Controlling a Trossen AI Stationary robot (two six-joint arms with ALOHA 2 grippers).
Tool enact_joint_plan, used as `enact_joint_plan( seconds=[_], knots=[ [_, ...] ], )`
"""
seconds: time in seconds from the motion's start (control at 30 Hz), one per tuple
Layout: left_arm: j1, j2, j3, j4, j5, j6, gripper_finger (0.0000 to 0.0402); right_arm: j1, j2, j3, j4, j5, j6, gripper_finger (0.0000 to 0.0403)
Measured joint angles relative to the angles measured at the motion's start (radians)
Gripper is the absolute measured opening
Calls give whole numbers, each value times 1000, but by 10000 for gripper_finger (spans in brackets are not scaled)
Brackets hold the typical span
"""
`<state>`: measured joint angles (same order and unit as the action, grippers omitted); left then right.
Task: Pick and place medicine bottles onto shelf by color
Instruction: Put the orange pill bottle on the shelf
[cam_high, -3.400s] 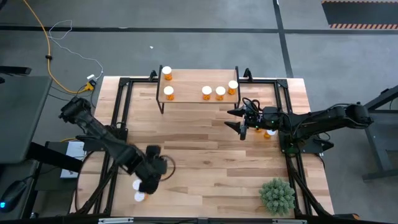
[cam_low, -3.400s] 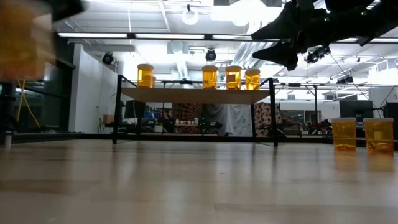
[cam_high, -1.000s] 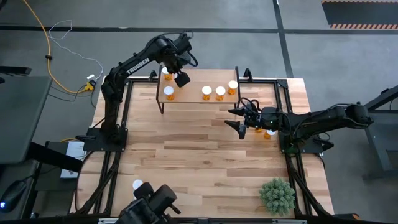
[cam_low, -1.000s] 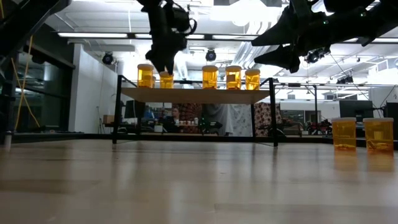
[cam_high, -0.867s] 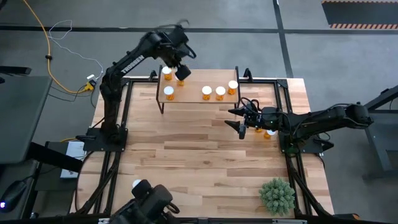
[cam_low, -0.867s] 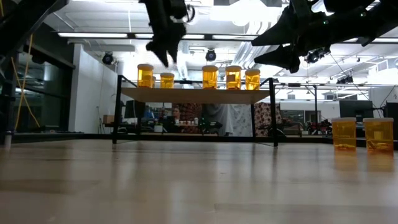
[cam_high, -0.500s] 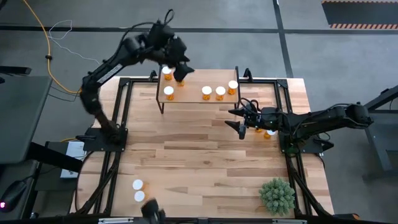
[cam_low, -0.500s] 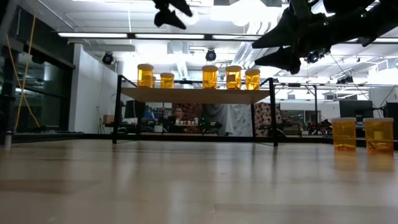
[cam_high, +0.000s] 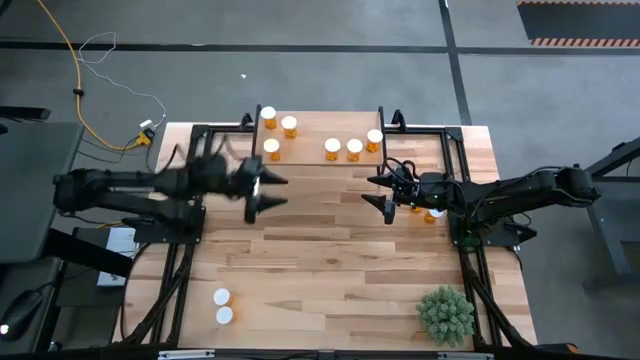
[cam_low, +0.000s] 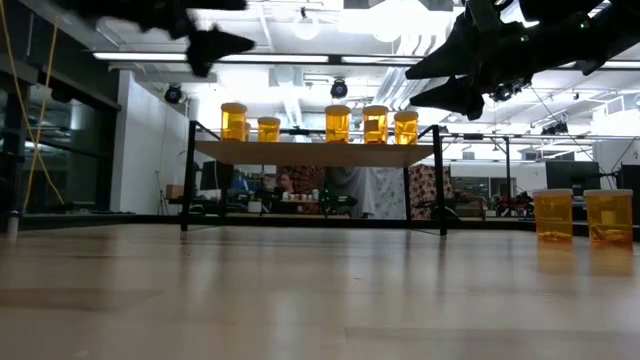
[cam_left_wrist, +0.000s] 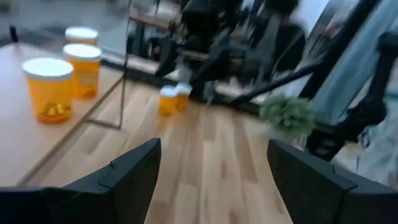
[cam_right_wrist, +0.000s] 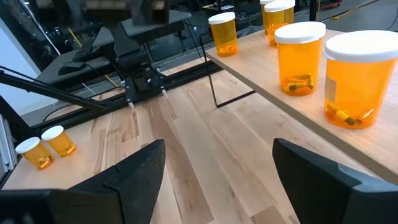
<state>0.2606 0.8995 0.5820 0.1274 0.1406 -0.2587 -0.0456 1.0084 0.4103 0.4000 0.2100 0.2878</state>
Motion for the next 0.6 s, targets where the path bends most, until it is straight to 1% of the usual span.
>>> enact_joint_plan(
  seconds=[0.07,0.13,0.2,0.27,0.33,0.4,0.5,0.6],
  knots=[
    [-61,-75,-130,138,-64,-3,283,0,0,0,0,0,0,289],
    [-115,-135,-231,260,-125,27,283,0,0,0,0,0,0,289],
    [-158,-178,-307,358,-186,61,283,0,0,0,0,0,0,289],
    [-191,-206,-359,422,-240,100,283,0,0,0,0,0,0,289],
    [-212,-220,-387,465,-281,153,283,0,0,0,0,0,5,289],
    [-224,-221,-393,478,-299,196,283,0,0,0,0,0,22,289],
    [-231,-221,-393,478,-294,224,283,0,0,0,6,0,32,289],
    [-231,-215,-393,477,-277,227,283,0,0,1,24,-1,87,289]
  ],
)
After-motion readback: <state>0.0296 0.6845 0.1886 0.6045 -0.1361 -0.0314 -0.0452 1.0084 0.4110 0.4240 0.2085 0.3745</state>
